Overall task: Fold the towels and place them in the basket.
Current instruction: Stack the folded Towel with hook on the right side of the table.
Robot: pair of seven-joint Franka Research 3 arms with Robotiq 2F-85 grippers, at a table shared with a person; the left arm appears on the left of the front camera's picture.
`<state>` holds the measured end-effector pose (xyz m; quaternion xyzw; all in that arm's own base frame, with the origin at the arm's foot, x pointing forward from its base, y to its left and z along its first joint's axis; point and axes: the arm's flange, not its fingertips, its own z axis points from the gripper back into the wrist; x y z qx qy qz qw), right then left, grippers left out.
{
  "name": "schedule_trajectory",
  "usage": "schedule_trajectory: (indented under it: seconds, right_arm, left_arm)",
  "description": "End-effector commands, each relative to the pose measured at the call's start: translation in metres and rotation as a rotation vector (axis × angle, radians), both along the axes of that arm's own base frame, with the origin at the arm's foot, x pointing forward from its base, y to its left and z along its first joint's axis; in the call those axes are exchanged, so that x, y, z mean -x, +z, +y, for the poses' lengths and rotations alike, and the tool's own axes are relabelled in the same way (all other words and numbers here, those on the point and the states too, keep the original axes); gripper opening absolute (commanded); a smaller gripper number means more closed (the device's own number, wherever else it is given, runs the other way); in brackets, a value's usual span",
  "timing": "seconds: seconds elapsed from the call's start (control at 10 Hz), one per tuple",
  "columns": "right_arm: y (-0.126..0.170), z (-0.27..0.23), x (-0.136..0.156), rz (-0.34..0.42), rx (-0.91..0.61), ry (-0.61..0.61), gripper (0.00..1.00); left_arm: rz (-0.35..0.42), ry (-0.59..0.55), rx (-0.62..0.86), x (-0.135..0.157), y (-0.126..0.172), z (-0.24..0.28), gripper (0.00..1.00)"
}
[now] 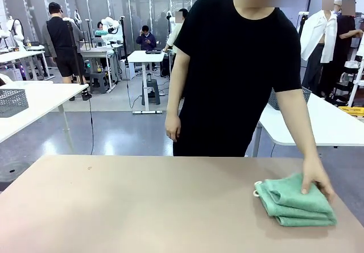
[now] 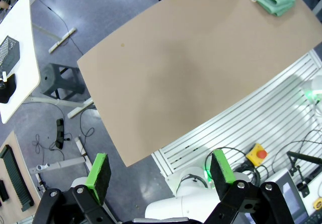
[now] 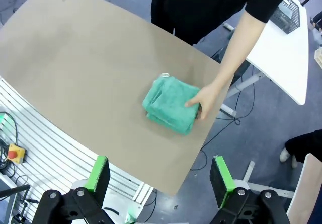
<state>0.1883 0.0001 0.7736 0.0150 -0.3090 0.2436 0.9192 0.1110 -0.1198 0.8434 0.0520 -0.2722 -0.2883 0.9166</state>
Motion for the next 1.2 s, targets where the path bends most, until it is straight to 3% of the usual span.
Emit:
schedule_trajectory:
  seconds: [0.0,1.1]
  right_arm:
    - [0.0031,-0.0006,-0.0015,0.001,0.001,-0.004,1.0]
    - [0.0031,-0.0006,-0.0015,0.001,0.001,-0.004,1.0]
  left_arm:
    - [-0.012,-0.01,-0.001,0.011,0.0027,-0.0012,1.0]
    - [-0.012,-0.01,-0.001,0.011,0.0027,-0.0012,1.0]
